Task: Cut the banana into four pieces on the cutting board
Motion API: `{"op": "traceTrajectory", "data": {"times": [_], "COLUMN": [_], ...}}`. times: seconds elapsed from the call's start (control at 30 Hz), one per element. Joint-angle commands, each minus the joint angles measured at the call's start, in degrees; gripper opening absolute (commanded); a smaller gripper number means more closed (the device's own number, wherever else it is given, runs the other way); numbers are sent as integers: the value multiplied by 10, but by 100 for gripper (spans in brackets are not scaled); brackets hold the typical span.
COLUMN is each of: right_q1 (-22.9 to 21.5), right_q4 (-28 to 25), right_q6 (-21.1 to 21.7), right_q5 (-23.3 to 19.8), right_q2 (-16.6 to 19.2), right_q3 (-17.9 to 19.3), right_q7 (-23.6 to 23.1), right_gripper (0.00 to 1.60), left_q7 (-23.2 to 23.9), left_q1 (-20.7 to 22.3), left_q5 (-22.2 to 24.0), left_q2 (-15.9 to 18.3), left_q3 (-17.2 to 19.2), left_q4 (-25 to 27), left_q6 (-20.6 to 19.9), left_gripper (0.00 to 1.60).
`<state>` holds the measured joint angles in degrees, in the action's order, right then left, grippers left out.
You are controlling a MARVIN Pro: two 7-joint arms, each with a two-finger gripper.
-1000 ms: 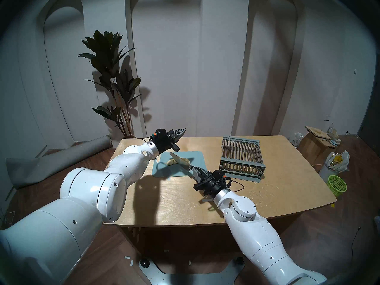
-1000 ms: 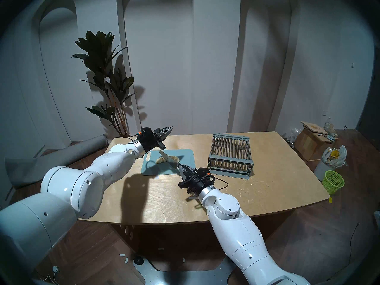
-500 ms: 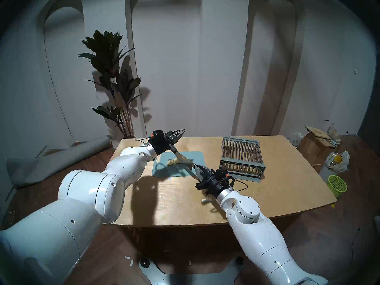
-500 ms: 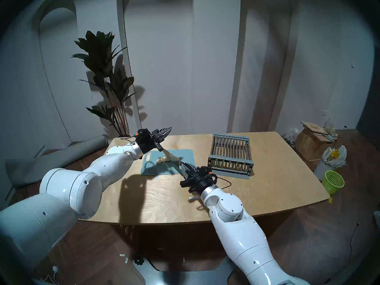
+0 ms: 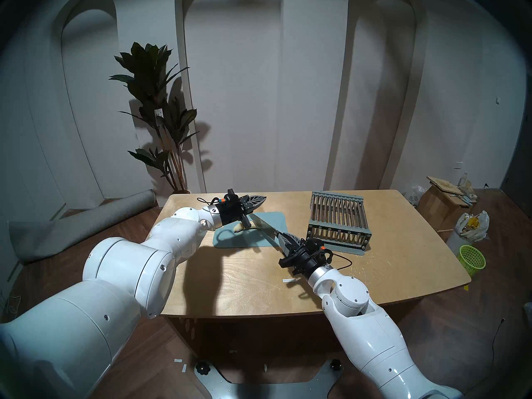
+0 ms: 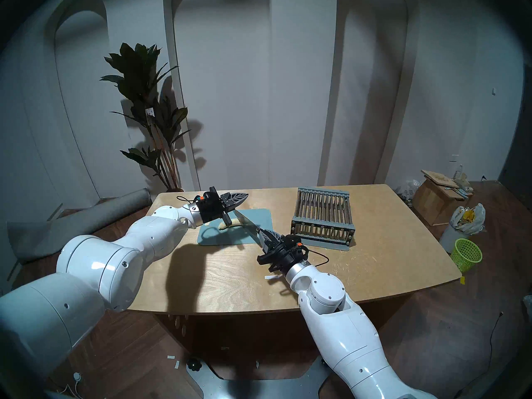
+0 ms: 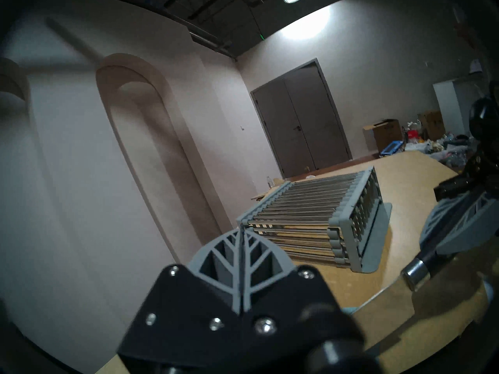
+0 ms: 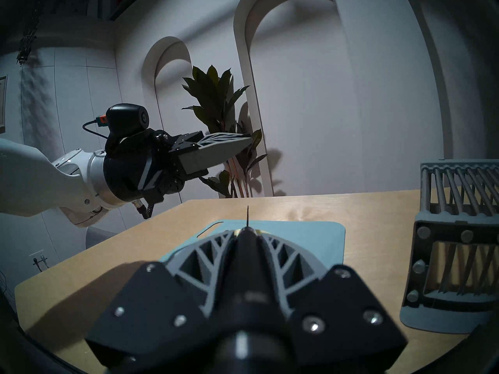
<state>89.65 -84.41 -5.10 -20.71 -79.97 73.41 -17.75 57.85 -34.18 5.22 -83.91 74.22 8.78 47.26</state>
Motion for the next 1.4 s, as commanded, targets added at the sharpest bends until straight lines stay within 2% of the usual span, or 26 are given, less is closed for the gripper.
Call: {"op": "traceTrajectory", "data": {"times": [0.0, 0.93, 1.17, 1.37], "right_q1": [-16, -44, -45, -53], "right_q4": [-5, 25, 37, 46], "right_q6": [-7, -7, -5, -4], "right_q5": [-5, -6, -7, -6], "right_q2": [-8, -10, -14, -19], "right_q3": [-3, -2, -3, -11], "right_q7": [-9, -11, -14, -18], "right_gripper": [0, 0, 0, 0], "left_q7": [46, 26, 23, 9], "left_q1": [9, 16, 8, 5], "left_q5": [-11, -36, -69, -82], "left_q2": [-9, 3, 4, 4], "left_q3": [-15, -56, -97, -111], "left_q4": [8, -7, -4, -5], "left_q6": [15, 5, 16, 24], "left_gripper": [0, 0, 0, 0]}}
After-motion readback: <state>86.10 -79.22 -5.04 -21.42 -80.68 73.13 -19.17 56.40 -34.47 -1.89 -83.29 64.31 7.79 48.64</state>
